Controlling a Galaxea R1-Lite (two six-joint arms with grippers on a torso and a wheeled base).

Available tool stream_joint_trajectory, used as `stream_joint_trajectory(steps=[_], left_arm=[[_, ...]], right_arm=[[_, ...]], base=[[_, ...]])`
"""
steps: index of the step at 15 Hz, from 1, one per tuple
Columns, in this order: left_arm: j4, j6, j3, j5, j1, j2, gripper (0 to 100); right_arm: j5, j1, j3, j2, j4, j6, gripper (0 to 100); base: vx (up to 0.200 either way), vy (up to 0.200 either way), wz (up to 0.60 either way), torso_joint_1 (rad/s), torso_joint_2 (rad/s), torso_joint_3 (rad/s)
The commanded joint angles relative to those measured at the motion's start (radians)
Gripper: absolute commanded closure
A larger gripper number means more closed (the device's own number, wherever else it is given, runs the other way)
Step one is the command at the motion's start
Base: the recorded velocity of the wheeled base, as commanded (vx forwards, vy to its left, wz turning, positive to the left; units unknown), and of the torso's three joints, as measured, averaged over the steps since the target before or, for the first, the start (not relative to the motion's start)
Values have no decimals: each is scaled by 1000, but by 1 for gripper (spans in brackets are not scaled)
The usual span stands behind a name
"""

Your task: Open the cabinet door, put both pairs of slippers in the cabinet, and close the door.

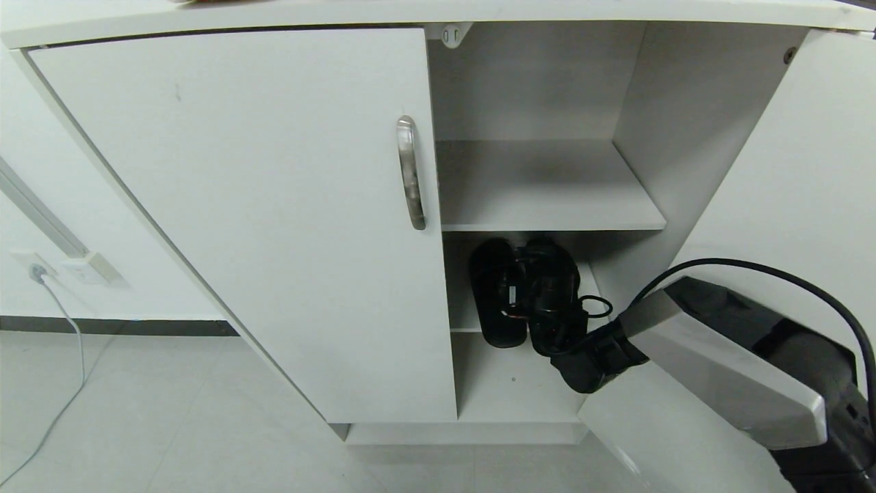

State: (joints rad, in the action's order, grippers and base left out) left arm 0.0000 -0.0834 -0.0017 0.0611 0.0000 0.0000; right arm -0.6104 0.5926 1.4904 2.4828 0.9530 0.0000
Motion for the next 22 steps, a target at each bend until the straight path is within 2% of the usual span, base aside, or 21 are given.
stream_joint_trajectory(steps=[1,5,7,12,19,22], left_arm=[[0,2,0,0,0,2,100],[0,2,0,2,0,2,100],[0,1,0,2,0,2,100],[0,2,0,0,0,2,100],[-2,-6,0,3,0,0,100],[-2,-2,0,2,0,2,100]], right_arm=[[-2,50,-236,-156,81,0,0],[-12,101,-513,-254,234,0,0],[-34,118,-595,-257,316,-6,0],[-37,124,-595,-257,325,-14,0],[-38,144,-618,-257,340,-14,0],[-37,144,-654,-260,411,-41,0]], base=[[0,0,0,0,0,0],[0,0,0,0,0,0],[0,0,0,0,0,0],[0,0,0,0,0,0],[-200,0,0,2,3,2],[0,0,0,0,0,0]])
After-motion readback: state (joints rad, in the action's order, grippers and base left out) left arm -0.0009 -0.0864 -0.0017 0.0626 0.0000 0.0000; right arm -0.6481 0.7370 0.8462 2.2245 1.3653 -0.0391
